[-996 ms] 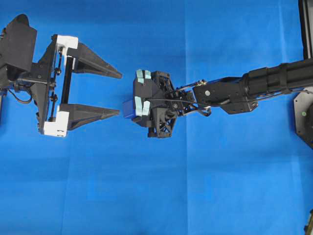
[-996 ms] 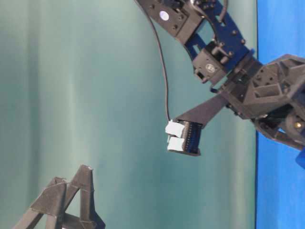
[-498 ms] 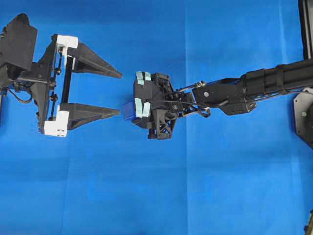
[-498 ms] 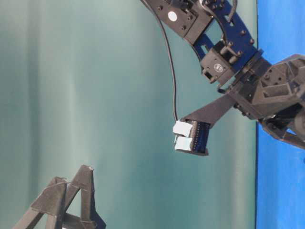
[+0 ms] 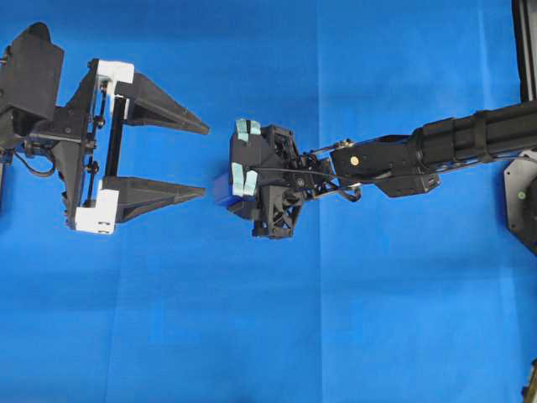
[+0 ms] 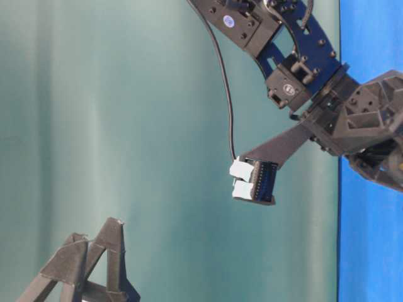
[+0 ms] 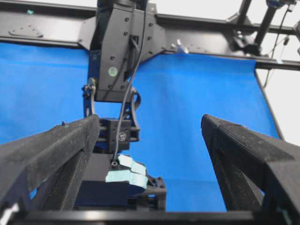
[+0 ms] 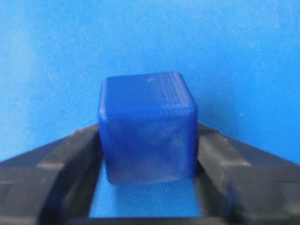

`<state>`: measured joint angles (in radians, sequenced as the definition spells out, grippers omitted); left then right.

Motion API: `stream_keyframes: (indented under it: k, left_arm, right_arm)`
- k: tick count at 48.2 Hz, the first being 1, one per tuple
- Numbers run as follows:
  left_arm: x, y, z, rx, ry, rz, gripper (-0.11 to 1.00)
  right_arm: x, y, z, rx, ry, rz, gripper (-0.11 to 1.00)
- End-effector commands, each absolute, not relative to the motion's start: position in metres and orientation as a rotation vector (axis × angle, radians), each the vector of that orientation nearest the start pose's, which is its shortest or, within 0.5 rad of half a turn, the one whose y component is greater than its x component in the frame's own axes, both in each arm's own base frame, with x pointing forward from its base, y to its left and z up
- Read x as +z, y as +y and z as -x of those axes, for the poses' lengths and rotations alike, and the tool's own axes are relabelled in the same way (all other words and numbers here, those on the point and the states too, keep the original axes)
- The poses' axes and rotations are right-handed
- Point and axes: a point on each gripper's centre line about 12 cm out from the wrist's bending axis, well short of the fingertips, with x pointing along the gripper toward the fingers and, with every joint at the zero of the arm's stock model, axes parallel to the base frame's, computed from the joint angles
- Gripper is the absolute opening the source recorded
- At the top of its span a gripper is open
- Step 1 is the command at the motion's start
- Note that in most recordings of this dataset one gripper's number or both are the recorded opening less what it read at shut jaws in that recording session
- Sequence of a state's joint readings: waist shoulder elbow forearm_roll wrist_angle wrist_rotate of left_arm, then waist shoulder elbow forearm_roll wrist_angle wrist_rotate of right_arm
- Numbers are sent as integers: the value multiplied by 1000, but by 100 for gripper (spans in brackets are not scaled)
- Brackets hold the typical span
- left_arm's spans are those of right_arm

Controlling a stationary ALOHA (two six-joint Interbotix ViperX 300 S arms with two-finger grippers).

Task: Handover the blue block to the right arm after grasping it with the left arm, then place it in the designated position.
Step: 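Lower the cube with the right gripper onto the table center, then open the right gripper to release the cube and lift away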

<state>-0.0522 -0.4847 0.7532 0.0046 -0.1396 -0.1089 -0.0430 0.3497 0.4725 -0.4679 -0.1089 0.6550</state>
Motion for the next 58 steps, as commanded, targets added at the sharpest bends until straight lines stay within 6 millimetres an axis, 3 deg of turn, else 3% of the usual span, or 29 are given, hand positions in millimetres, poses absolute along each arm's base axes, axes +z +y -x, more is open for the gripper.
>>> stream_keyframes:
  k: [1, 5, 7, 15, 27, 40, 47, 58]
  left_arm:
    - [334, -16, -319, -46, 104, 103, 93]
    - [336, -15, -320, -43, 101, 103, 93]
    - [336, -15, -320, -43, 101, 103, 93]
    - [336, -15, -320, -43, 99, 104, 93]
    - [336, -16, -320, -46, 99, 105, 93]
    - [336, -15, -318, -43, 99, 105, 93]
    - [338, -15, -319, -43, 95, 105, 93]
    - [339, -15, -318, -43, 91, 105, 93]
  right_arm:
    - [100, -13, -454, -64, 701, -222, 69]
    - [100, -13, -454, -71, 708, -225, 90]
    - [100, -13, -454, -72, 712, -223, 95]
    - [99, -14, -453, -79, 718, -223, 88]
    - [109, -12, -452, -76, 707, -217, 89]
    - [159, -8, -440, -101, 681, -185, 89]
    - [199, -5, -428, -122, 658, -162, 89]
    - [241, -10, -403, -168, 635, -148, 89]
